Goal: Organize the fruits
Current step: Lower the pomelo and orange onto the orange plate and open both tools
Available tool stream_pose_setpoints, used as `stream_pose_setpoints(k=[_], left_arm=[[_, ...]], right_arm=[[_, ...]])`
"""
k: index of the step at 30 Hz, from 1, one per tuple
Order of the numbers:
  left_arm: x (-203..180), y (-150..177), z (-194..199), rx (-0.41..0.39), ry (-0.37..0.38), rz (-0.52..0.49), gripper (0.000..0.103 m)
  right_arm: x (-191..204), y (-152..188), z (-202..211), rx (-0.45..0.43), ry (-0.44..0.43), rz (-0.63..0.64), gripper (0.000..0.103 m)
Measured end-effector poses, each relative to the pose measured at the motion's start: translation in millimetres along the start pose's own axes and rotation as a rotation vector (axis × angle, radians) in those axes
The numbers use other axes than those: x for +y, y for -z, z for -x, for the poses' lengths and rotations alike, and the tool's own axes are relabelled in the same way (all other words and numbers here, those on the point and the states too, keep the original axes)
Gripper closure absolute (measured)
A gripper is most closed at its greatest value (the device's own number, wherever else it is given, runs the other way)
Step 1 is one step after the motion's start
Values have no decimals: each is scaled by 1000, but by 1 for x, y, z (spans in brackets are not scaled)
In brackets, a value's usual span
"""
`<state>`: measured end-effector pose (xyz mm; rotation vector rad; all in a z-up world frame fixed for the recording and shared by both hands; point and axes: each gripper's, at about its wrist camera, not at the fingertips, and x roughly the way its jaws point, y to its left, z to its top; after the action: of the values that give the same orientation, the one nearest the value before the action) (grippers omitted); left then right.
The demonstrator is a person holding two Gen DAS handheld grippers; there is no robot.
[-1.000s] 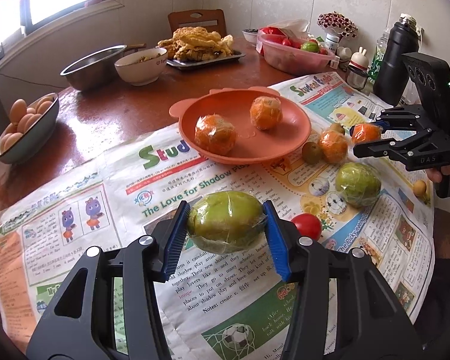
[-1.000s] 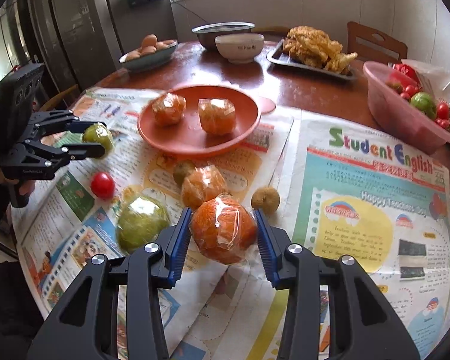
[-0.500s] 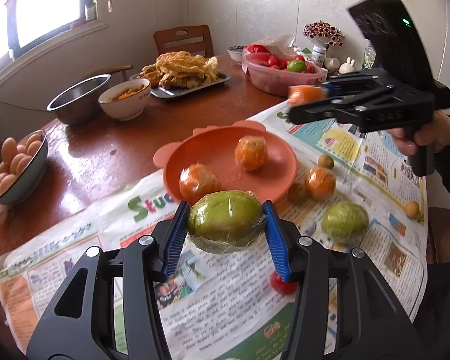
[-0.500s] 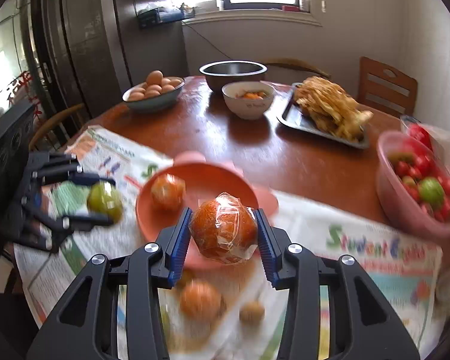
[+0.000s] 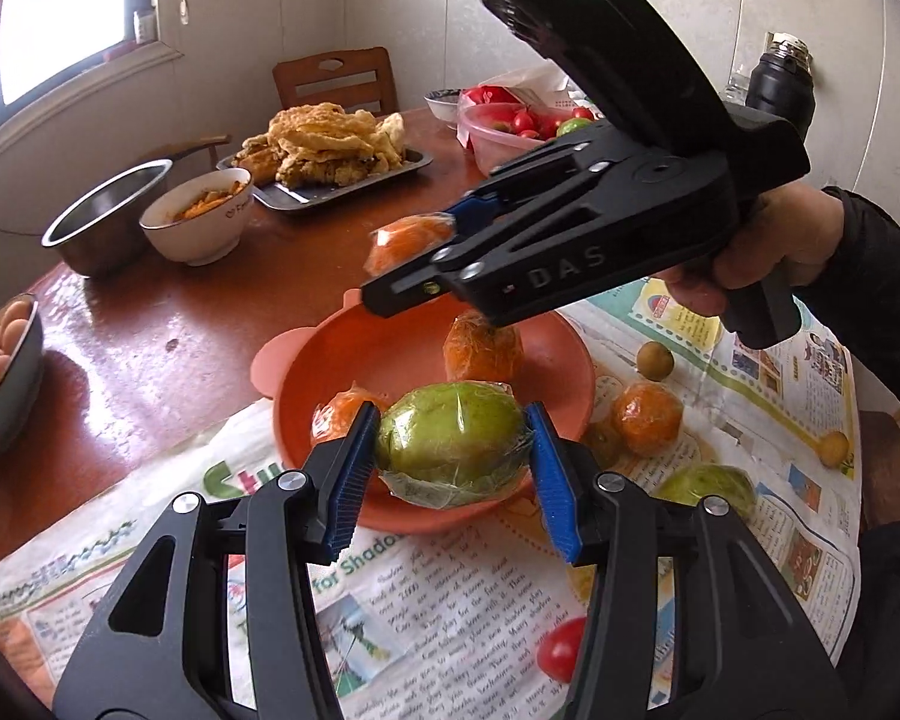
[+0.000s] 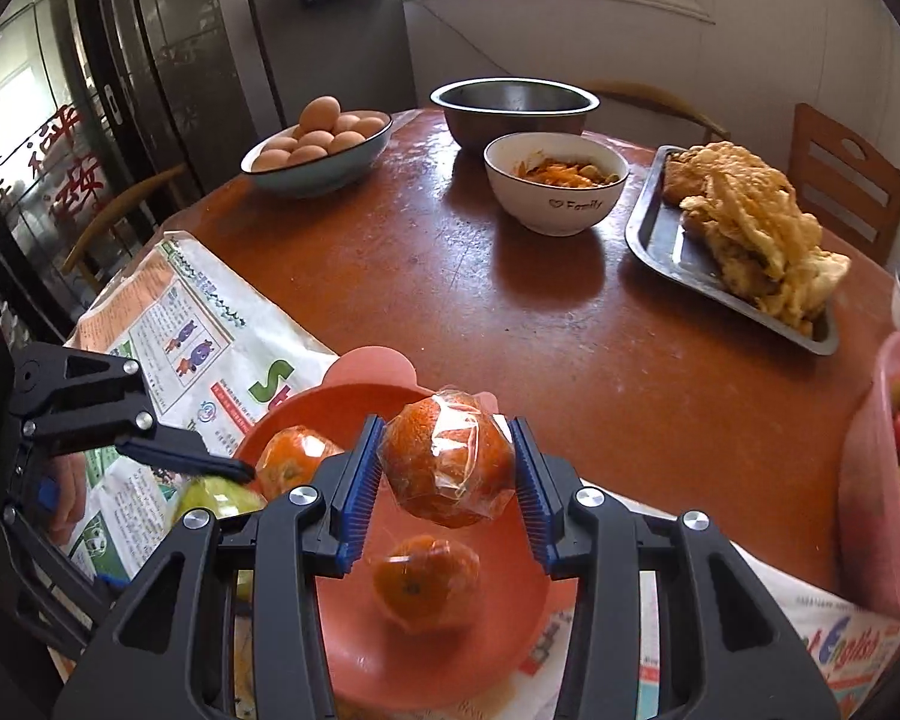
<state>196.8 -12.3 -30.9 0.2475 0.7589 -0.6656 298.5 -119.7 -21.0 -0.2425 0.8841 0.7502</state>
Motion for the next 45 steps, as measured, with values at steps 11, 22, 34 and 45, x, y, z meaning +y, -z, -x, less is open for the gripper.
stream_pose_setpoints(k=[11,22,34,45], left_arm=[[2,3,-7,-4,27,-22,62],[1,6,-4,-22,24,-25,61],[-1,6,26,-59,-5,-30,57],[-31,55,69,18,-56,-47,57]], right_arm=[[0,2,-20,37,-19,17,62],[6,8,-21,49,-31,33,57],[-1,3,37,-55,23,22,57],[27,126,171,-113,226,-7,57]])
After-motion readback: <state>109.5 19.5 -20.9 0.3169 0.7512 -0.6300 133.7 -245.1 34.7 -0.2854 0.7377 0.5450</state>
